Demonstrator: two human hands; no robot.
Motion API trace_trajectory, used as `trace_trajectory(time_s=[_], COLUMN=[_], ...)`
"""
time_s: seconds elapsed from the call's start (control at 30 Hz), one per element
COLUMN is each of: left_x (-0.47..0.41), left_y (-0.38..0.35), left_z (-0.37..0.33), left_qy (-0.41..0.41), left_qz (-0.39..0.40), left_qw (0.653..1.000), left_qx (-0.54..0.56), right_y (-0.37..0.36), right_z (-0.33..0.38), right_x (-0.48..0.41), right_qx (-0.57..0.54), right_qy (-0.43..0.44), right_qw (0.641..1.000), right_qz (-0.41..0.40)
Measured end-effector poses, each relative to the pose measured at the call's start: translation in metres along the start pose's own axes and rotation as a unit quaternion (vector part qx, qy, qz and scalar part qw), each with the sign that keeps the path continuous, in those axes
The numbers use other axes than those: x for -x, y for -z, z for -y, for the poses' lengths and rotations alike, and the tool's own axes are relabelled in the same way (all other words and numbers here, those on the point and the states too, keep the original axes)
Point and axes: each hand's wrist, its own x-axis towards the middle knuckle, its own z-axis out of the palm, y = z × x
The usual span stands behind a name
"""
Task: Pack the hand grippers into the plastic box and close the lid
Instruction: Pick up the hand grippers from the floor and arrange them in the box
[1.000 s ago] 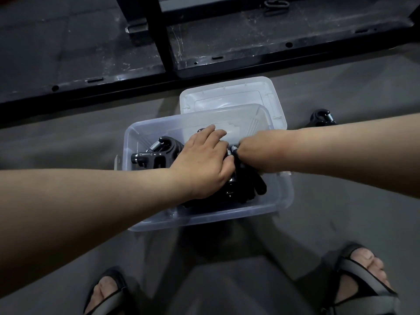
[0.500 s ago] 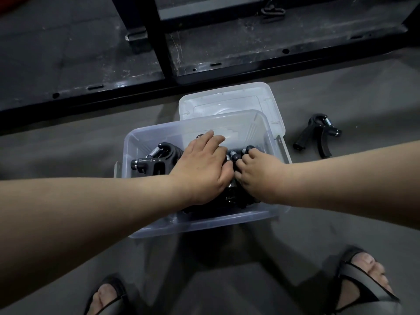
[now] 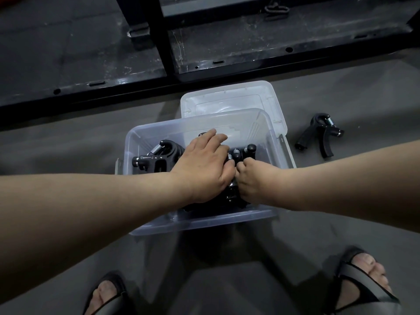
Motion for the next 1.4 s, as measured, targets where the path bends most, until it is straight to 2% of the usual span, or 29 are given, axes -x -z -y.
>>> trace_trajectory(time_s=[0.23,0.33,0.47,0.57,0.7,0.83,0.97,1.23,1.4], left_x=[-0.001,-0.002,-0.003,-0.003,-0.002,-0.002,-0.001,-0.002,-0.001], left_y=[0.002,0.004,0.004,0.003,0.004,0.004,0.003,0.002,0.002], left_z=[0.002,0.004,0.004,0.003,0.003,0.003,0.003,0.004,0.003], left_qy=[-0.009,-0.012,-0.02,-0.019,-0.017,-0.019,-0.021,-0.019,-0.018], left_qz=[0.01,0.015,0.006,0.004,0.006,0.003,0.002,0.002,0.004], left_qw=[1.0,1.0,1.0,1.0,1.0,1.0,1.0,1.0,1.0], left_qx=[0.004,-0.002,-0.006,-0.008,-0.007,-0.013,-0.017,-0.014,-0.007], right_y=[0.004,0.008,0.012,0.013,0.019,0.014,0.015,0.016,0.022], right_z=[0.002,0.001,-0.004,-0.003,-0.04,-0.071,-0.062,-0.05,-0.045], right_x=[-0.001,-0.004,0.002,0.003,0.006,0.016,0.007,-0.003,-0.007], right_qx=[0.002,0.005,-0.031,-0.041,-0.087,-0.099,-0.108,-0.163,-0.155], right_qy=[-0.013,0.006,0.034,0.04,0.017,-0.084,-0.068,-0.052,-0.062], right_qw=[1.0,0.999,0.999,0.998,0.993,0.987,0.979,0.979,0.976], right_qz=[0.024,0.051,0.015,0.04,0.08,0.096,0.16,0.112,0.137])
